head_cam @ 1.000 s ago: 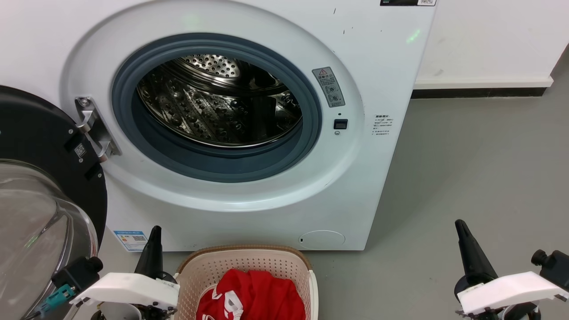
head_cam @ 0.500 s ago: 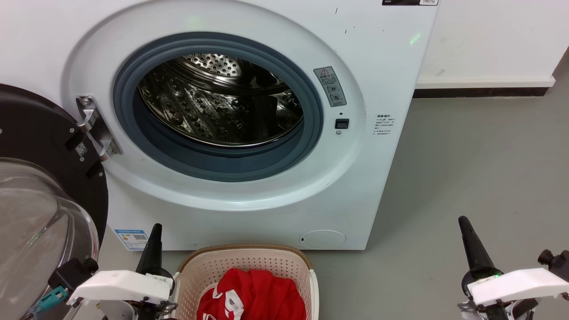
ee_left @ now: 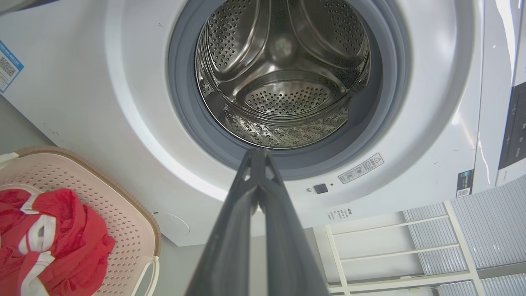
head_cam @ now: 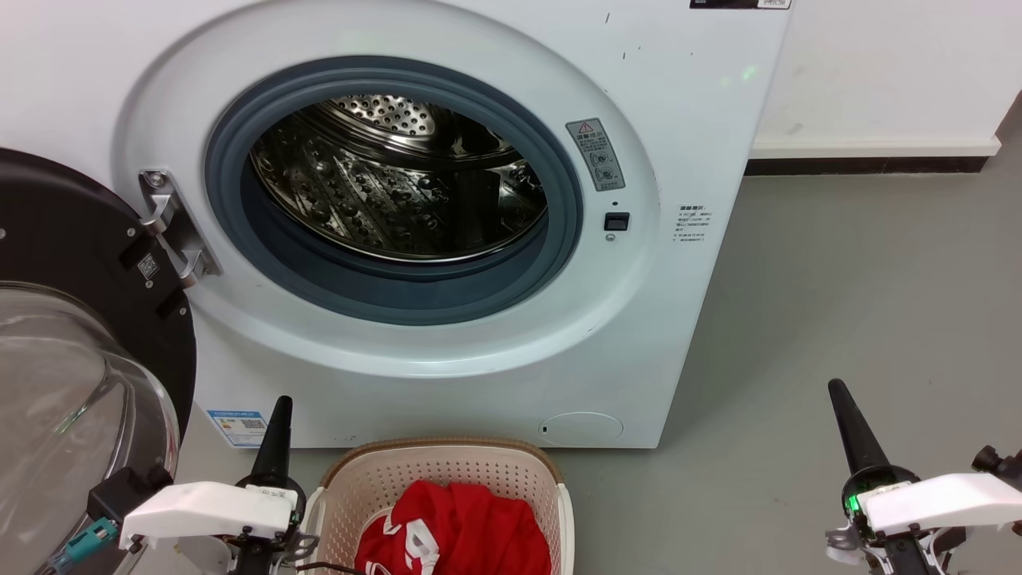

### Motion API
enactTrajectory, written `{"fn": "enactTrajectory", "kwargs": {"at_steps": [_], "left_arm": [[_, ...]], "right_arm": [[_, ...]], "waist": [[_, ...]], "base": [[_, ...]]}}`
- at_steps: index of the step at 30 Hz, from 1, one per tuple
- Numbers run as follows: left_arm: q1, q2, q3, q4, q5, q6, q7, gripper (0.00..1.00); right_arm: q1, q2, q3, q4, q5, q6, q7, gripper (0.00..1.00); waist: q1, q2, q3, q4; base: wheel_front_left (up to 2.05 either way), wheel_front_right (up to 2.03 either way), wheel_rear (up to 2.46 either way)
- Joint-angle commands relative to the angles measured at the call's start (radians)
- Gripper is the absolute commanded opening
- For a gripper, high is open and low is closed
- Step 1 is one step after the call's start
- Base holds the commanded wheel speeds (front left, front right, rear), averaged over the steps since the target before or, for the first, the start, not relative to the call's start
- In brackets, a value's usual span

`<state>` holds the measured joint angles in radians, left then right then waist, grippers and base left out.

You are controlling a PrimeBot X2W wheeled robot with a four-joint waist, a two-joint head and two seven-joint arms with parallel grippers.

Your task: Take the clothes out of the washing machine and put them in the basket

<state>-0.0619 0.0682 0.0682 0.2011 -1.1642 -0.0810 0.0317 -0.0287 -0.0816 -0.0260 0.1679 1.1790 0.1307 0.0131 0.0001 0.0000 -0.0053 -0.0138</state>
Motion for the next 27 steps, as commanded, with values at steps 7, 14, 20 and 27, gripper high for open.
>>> {"fn": "enactTrajectory", "kwargs": {"at_steps": [7, 14, 20, 27], "left_arm": [[-0.026, -0.002, 0.011, 0.003, -0.081, -0.016, 0.015, 0.00], [-0.032, -0.004, 0.018, 0.010, -0.146, -0.022, 0.027, 0.00], [-0.036, -0.007, 0.023, 0.017, -0.199, -0.027, 0.038, 0.00], [-0.039, -0.010, 0.028, 0.024, -0.257, -0.034, 0.048, 0.00]], "right_arm": [[-0.033, -0.006, -0.009, 0.009, 0.087, 0.000, 0.013, 0.00], [-0.042, -0.005, -0.016, 0.021, 0.155, 0.000, 0.022, 0.00], [-0.049, -0.004, -0.021, 0.031, 0.210, 0.000, 0.030, 0.00], [-0.059, -0.002, -0.028, 0.042, 0.270, 0.000, 0.040, 0.00]], "waist": [[-0.0001, 0.0000, 0.001, 0.002], [-0.0001, 0.0000, 0.002, 0.004], [-0.0001, 0.0000, 0.003, 0.005], [-0.0001, 0.0000, 0.004, 0.007]], "base": [[0.00, 0.00, 0.00], [0.00, 0.00, 0.00], [0.00, 0.00, 0.00], [0.00, 0.00, 0.00]]}}
